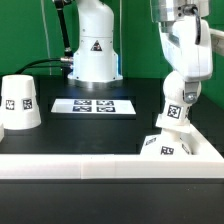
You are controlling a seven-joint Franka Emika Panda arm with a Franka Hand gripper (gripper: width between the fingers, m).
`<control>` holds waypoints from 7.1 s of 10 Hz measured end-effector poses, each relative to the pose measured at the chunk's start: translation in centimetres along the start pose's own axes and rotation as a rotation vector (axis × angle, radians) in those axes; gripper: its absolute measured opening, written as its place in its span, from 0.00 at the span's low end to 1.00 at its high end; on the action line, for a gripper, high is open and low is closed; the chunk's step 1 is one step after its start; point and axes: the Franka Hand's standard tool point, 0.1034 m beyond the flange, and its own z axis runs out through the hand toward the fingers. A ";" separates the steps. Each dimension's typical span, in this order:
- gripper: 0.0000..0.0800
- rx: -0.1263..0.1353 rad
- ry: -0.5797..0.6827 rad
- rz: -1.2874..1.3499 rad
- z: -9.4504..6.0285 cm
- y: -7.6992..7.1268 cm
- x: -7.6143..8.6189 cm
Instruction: Assemble lamp
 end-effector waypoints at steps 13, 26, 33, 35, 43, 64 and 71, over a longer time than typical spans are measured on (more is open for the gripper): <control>0.87 -0.082 0.081 -0.652 0.4 5.1 -1.8; 0.87 -0.124 0.125 -1.282 0.4 7.3 4.6; 0.87 -0.128 0.102 -1.452 -0.3 9.1 14.6; 0.87 -0.124 0.101 -1.488 -1.7 8.8 19.5; 0.87 -0.137 0.126 -1.528 -3.6 8.8 26.4; 0.87 -0.168 0.108 -1.561 -2.1 13.7 28.8; 0.06 -0.166 0.120 -1.569 -2.0 13.4 28.8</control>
Offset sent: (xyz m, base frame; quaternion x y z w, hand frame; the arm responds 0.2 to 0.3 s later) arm 0.0000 0.0000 0.0000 0.0000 0.0000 0.0000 1.0000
